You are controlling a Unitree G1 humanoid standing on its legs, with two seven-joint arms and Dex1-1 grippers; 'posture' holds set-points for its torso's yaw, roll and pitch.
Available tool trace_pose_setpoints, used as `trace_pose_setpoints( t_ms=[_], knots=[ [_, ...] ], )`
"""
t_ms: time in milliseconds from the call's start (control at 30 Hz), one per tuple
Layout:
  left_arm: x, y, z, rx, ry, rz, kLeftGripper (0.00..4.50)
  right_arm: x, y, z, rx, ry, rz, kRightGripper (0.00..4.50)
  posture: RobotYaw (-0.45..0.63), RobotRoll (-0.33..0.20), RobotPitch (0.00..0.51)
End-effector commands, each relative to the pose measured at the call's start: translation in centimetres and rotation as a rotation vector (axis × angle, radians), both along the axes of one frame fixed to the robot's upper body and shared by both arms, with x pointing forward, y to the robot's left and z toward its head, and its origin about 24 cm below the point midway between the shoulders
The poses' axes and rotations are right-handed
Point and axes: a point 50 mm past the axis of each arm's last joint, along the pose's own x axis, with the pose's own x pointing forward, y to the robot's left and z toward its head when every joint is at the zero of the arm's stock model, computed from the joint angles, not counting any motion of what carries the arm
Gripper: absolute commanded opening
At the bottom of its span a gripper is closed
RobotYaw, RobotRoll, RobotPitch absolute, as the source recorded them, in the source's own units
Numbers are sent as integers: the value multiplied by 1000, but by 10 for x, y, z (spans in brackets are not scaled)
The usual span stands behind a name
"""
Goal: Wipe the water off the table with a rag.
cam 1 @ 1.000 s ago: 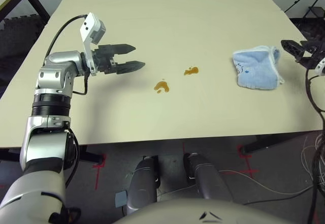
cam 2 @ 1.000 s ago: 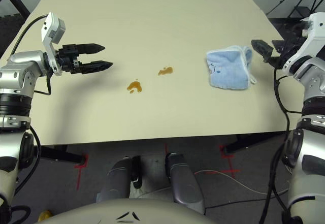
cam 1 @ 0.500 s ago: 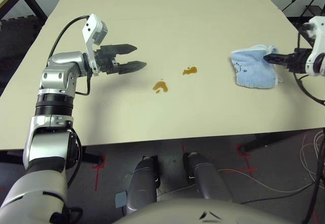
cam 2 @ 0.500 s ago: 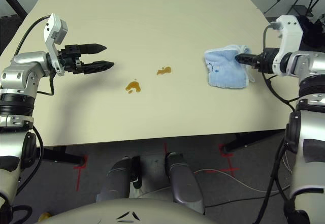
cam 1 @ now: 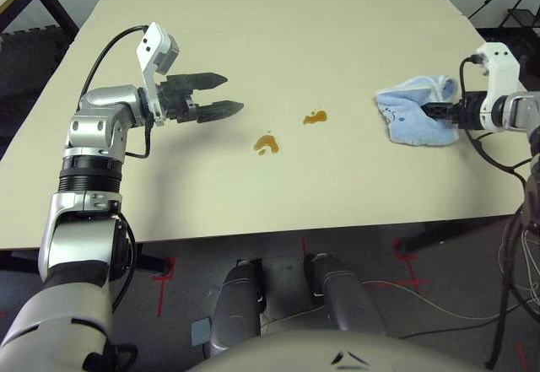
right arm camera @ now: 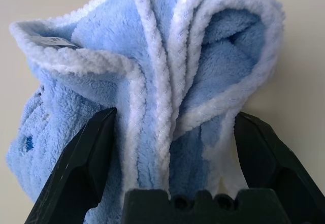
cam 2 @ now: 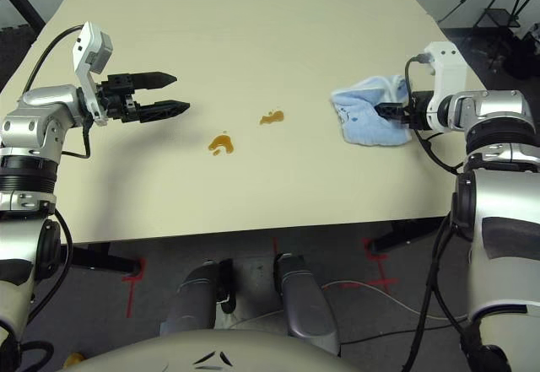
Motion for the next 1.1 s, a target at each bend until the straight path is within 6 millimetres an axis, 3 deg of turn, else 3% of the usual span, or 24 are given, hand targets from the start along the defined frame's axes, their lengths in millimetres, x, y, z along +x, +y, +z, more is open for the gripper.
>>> trace_pose_setpoints(
  t_ms=[33,333,733,833,967,1100],
  knots=[
    [-1,-1,1,14,-7,-4,4500,-1,1,-5,2,33,-12,3522,-186,0,154],
    [1,-1,1,18,-7,-1,4500,3,2,6,35,-21,-9,85,-205,0,150],
    [0,5,-1,17,-5,26,4500,16,31,57,346,-198,55,31,-189,0,149],
    [0,6,-2,16,-5,32,4500,20,53,67,404,-196,119,31,-190,0,148],
    [0,6,-2,17,-5,37,4500,22,85,64,443,-148,195,31,-190,0,148],
    [0,7,-3,20,-4,41,4500,24,113,40,419,-91,193,31,-191,0,141]
  ],
)
